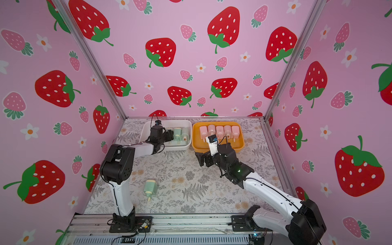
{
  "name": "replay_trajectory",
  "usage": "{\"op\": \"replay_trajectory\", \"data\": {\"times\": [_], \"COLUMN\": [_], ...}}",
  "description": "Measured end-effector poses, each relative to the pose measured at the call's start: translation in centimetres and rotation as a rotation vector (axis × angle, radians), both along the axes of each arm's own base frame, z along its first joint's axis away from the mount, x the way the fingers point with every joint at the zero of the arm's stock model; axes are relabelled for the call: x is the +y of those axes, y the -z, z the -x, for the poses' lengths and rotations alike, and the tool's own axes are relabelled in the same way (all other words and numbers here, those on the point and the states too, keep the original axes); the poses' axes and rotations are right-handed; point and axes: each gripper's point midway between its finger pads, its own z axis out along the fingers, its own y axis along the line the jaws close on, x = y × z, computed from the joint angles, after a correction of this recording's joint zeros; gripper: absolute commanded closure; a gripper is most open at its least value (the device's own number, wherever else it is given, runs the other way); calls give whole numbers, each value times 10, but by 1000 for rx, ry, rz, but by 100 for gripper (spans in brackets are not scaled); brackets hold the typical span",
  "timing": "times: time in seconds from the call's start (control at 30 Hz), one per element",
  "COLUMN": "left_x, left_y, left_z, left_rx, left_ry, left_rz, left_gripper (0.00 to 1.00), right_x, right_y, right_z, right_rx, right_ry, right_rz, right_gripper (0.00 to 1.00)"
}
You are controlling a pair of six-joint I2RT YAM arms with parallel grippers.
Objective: Place the pencil sharpeners by color into the storage box
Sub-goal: Place the pencil sharpener in the storage box.
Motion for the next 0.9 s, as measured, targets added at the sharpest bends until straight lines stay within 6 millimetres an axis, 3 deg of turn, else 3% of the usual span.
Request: {"op": "replay_trajectory", "data": {"times": [0.13, 0.2, 0.27, 0.6, 0.9], "left_x": [-1, -1, 0, 12, 2], "left_y": [-36, -52, -60, -23, -6], "left_z": [1, 2, 2, 8, -1], "left_rx": [-60, -87, -96, 83, 166], "left_ry": [0, -5, -11, -70, -62], "left_rz": [36, 56, 81, 185, 246], "left_gripper": [15, 0, 0, 0, 0], "right_x": [0, 0, 0, -3, -4], "right_y": [0, 0, 0, 9, 6], "right_z": [0, 0, 0, 4, 7], "right_rx": [4, 5, 6, 37, 44], "right_ry": [2, 3, 3, 13, 15], "right_rz": [-3, -4, -5, -17, -34], "right_gripper": [0, 0, 0, 0, 0]}}
